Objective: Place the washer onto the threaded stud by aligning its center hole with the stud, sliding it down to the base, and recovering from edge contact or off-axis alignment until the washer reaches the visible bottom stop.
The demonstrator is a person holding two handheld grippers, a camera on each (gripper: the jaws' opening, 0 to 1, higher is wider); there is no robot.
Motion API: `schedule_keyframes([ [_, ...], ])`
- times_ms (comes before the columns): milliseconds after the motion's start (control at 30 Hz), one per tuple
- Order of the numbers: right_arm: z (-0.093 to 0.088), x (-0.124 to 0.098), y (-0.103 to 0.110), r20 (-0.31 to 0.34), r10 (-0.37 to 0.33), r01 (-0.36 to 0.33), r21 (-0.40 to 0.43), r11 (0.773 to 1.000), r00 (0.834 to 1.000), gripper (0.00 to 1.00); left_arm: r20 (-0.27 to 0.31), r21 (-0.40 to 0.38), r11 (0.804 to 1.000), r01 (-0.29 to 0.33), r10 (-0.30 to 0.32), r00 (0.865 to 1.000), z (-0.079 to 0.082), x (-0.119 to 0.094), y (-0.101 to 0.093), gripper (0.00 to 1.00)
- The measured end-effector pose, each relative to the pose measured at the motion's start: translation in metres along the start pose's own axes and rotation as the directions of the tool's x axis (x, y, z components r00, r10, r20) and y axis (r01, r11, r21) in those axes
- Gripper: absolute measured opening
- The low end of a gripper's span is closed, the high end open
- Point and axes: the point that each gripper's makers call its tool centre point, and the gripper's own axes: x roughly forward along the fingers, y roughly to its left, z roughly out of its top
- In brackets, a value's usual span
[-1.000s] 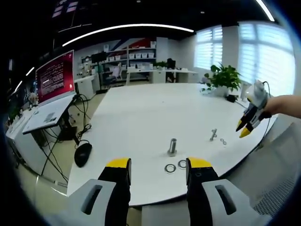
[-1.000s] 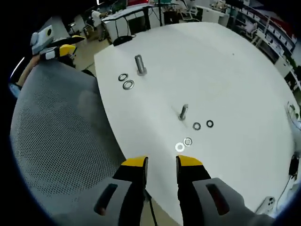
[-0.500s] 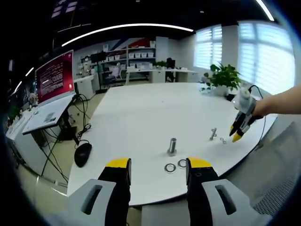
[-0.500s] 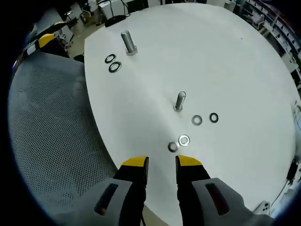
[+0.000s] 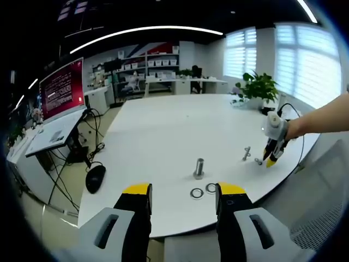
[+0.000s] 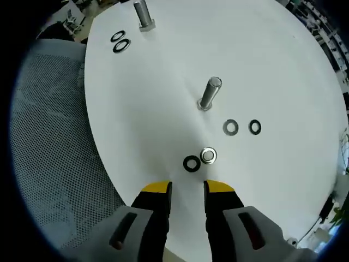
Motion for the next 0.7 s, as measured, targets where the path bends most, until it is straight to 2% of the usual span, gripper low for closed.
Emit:
schedule_keyframes([
  [67, 0.0009, -0.0006, 0.0039, -0.025, 0.045, -0.045, -0.031, 0.998, 0.999, 0.24, -0.001, 0.0, 1.0, -0.001, 0.001, 1.0, -0.0001, 0.0001, 0.0, 0.45],
  [167, 0.0005, -0.0009, 0.0044, -0.04, 0.047, -0.049, -0.052, 0.997, 0.998, 0.24, -0.002, 0.001, 1.0, -0.001, 0.001, 1.0, 0.0001, 0.0004, 0.0001, 0.45],
  [233, -0.002, -0.001, 0.0061, -0.07, 0.044, -0.051, -0.095, 0.994, 0.997, 0.24, -0.004, 0.001, 1.0, -0.001, 0.001, 1.0, -0.0002, 0.0007, 0.0005, 0.45],
  [333, -0.0035, -0.0006, 0.0059, -0.073, 0.028, -0.033, -0.066, 0.997, 0.997, 0.25, -0.005, -0.001, 1.0, -0.001, 0.001, 1.0, -0.0003, 0.0007, 0.0006, 0.44],
  [400, -0.0041, -0.0012, 0.0063, -0.067, 0.034, -0.039, -0.083, 0.996, 0.997, 0.25, -0.006, -0.001, 1.0, -0.002, 0.002, 1.0, -0.0005, 0.0007, 0.0008, 0.44],
  [467, -0.0049, -0.0013, 0.0049, -0.054, 0.046, -0.049, -0.067, 0.997, 0.997, 0.25, -0.006, -0.001, 1.0, -0.002, 0.002, 1.0, -0.0005, 0.0006, 0.0008, 0.44],
  [700, -0.0063, -0.001, 0.0068, -0.073, 0.053, -0.061, -0.101, 0.993, 0.996, 0.24, -0.002, -0.002, 1.0, -0.001, 0.001, 1.0, 0.0003, 0.0004, 0.0009, 0.44],
])
